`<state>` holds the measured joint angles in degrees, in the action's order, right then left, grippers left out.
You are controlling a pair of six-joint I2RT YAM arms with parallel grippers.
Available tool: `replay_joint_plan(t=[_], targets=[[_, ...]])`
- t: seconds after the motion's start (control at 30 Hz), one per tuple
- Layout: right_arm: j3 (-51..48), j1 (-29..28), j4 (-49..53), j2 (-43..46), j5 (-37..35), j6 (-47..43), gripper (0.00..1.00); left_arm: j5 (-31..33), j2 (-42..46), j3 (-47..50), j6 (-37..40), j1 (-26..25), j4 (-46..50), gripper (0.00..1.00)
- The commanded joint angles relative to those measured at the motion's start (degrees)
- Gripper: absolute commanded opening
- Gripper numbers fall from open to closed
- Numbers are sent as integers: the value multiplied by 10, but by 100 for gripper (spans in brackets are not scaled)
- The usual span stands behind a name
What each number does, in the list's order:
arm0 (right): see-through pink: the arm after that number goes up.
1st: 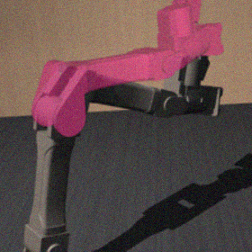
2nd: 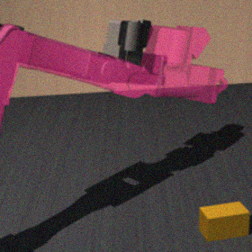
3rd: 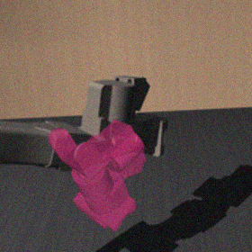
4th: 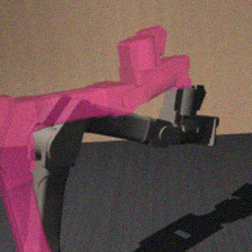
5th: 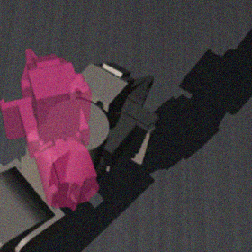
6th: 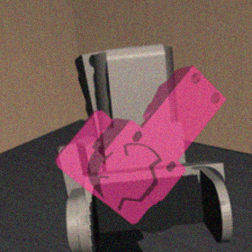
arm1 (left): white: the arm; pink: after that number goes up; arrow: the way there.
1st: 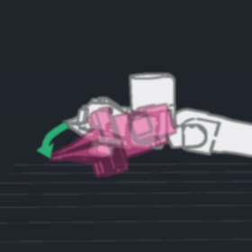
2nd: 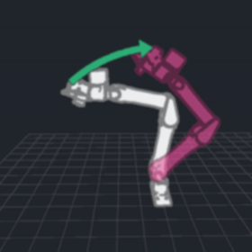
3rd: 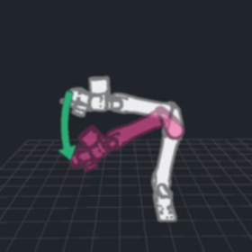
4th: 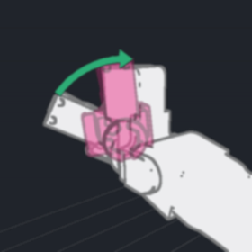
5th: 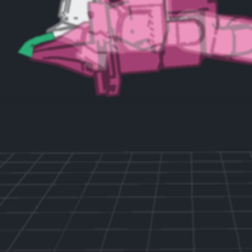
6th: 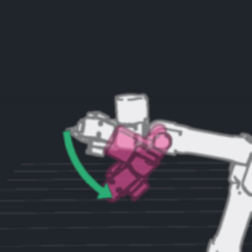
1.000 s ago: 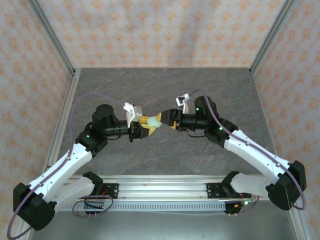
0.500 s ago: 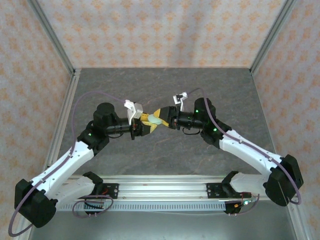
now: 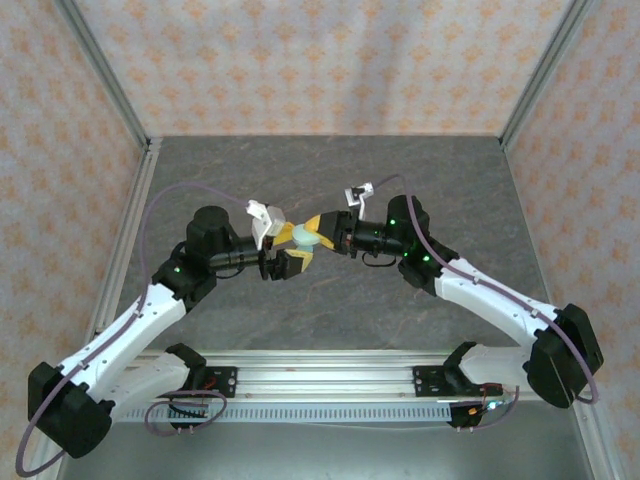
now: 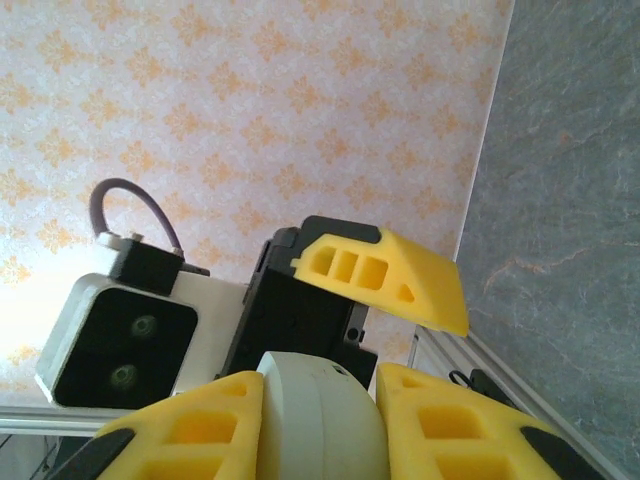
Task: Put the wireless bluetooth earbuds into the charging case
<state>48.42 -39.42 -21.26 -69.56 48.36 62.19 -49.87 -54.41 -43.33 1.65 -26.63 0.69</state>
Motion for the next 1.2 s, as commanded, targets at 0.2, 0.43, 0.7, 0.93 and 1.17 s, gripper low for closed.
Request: replay_joint_plan(t=[0.2,0.43,0.7,0.93,1.17], targets=[[-25,70,49,-7,-45,-51,15,129,65,-5,34,-2,104,100],[-37,131,214,-63,-137,-196,15,275,55,-5,18,1,179,100],[-58,173,118,-203,-97,-216,19,338,52,23,-5,6,178,100],[-37,179,72,-312,-70,-225,19,352,50,24,-7,11,196,100],[-42,179,137,-270,-102,-258,55,393,57,19,-16,17,210,100]])
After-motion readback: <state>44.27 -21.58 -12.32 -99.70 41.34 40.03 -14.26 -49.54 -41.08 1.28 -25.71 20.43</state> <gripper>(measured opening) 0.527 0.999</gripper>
